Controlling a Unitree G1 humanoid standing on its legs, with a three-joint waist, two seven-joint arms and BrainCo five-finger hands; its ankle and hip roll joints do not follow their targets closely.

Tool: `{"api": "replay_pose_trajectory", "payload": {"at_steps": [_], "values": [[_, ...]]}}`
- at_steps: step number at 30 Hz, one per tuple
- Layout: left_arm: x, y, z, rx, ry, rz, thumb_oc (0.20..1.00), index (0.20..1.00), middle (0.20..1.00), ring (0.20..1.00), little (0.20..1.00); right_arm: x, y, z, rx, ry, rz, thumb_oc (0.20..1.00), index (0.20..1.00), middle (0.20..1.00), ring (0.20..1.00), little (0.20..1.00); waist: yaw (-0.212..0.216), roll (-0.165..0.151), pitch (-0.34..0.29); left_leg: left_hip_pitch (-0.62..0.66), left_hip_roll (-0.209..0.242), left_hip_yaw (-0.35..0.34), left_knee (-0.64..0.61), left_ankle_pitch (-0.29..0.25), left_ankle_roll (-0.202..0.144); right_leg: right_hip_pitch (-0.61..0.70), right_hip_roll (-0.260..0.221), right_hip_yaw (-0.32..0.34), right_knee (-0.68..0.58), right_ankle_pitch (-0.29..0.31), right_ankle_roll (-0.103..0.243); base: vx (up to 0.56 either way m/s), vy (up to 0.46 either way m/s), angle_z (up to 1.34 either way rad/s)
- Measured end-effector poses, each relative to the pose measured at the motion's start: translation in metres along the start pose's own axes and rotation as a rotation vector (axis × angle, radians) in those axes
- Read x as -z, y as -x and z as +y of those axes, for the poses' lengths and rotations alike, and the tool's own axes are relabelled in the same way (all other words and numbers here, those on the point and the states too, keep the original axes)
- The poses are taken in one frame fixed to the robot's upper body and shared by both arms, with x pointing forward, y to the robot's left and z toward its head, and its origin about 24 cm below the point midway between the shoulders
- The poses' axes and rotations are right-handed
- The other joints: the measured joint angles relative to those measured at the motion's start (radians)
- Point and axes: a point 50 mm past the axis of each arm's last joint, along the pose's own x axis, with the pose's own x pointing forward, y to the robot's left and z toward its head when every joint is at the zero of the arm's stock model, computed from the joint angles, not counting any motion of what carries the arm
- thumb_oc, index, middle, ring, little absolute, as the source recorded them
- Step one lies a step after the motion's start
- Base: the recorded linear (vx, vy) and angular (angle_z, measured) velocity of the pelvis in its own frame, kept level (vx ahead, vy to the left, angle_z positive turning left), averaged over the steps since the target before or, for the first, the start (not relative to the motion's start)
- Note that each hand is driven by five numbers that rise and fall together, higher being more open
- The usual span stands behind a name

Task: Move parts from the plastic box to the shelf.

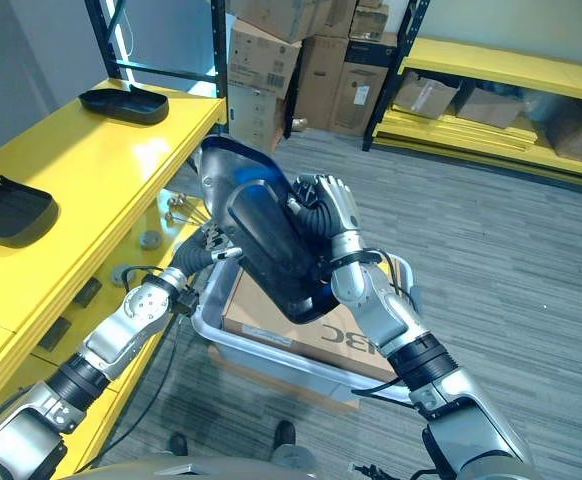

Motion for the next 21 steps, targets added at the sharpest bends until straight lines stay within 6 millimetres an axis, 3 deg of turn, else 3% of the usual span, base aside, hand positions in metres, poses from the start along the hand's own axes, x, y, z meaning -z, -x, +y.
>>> {"api": "replay_pose_trajectory", "payload": {"at_steps": [10, 11, 13, 14, 15, 16, 21], "values": [[0.003, 0.002, 0.001, 0.013, -0.053, -0.009, 1.000, 1.000, 1.000, 1.000, 1.000, -0.020, -0.005, 0.020, -0.146, -0.039, -0.069, 0.200, 0.200, 0.200, 0.200, 0.200, -0.001, 0.000, 0.000, 0.002, 0.000, 0.001, 0.000, 0.000, 0.000, 0.000, 0.002, 0.002, 0.000, 0.001, 0.000, 0.00, 0.000, 0.00], [0.003, 0.002, 0.001, 0.014, -0.055, -0.008, 0.818, 0.818, 0.818, 0.818, 0.818, -0.020, -0.005, 0.021, -0.150, -0.041, -0.070, 0.200, 0.200, 0.200, 0.200, 0.200, 0.001, 0.000, 0.000, 0.002, 0.000, 0.001, 0.000, 0.000, 0.000, 0.000, 0.001, 0.002, 0.000, 0.001, 0.000, 0.00, 0.000, 0.00], [0.003, 0.003, 0.003, 0.017, -0.065, -0.007, 0.570, 0.570, 0.570, 0.570, 0.570, -0.022, -0.007, 0.021, -0.156, -0.043, -0.078, 0.200, 0.200, 0.200, 0.200, 0.200, 0.002, 0.000, 0.000, 0.002, 0.000, 0.001, 0.000, 0.000, 0.000, 0.001, 0.002, 0.002, 0.000, 0.001, 0.000, 0.00, 0.000, 0.00], [0.003, 0.003, 0.003, 0.019, -0.066, -0.007, 0.344, 0.344, 0.344, 0.344, 0.344, -0.023, -0.007, 0.021, -0.154, -0.043, -0.081, 0.200, 0.200, 0.200, 0.200, 0.200, 0.002, 0.000, 0.000, 0.002, 0.000, 0.001, 0.000, 0.000, 0.000, 0.001, 0.002, 0.002, 0.000, 0.001, 0.000, 0.00, 0.000, 0.00], [0.003, 0.003, 0.003, 0.022, -0.064, -0.009, 0.250, 0.250, 0.250, 0.250, 0.250, -0.024, -0.008, 0.021, -0.152, -0.042, -0.086, 0.200, 0.200, 0.200, 0.200, 0.200, 0.003, 0.000, 0.000, 0.002, 0.000, 0.001, 0.000, 0.000, 0.000, 0.001, 0.002, 0.002, 0.000, 0.001, 0.000, 0.00, 0.000, 0.00], [0.003, 0.003, 0.001, 0.032, -0.065, -0.013, 0.200, 0.200, 0.200, 0.200, 0.200, -0.024, -0.009, 0.021, -0.151, -0.046, -0.086, 0.200, 0.200, 0.200, 0.200, 0.200, 0.005, 0.000, 0.000, 0.003, 0.000, 0.001, 0.000, 0.000, 0.000, 0.001, 0.002, 0.002, 0.000, 0.002, 0.000, 0.00, 0.000, 0.00], [0.002, 0.004, 0.002, 0.033, -0.018, -0.024, 0.200, 0.200, 0.200, 0.200, 0.200, -0.028, -0.010, 0.025, -0.158, -0.097, -0.080, 0.200, 0.200, 0.200, 0.200, 0.200, 0.008, -0.001, 0.000, 0.004, 0.000, 0.001, 0.000, 0.000, 0.000, 0.001, 0.002, 0.002, 0.000, 0.002, -0.001, 0.00, 0.000, 0.00]]}}
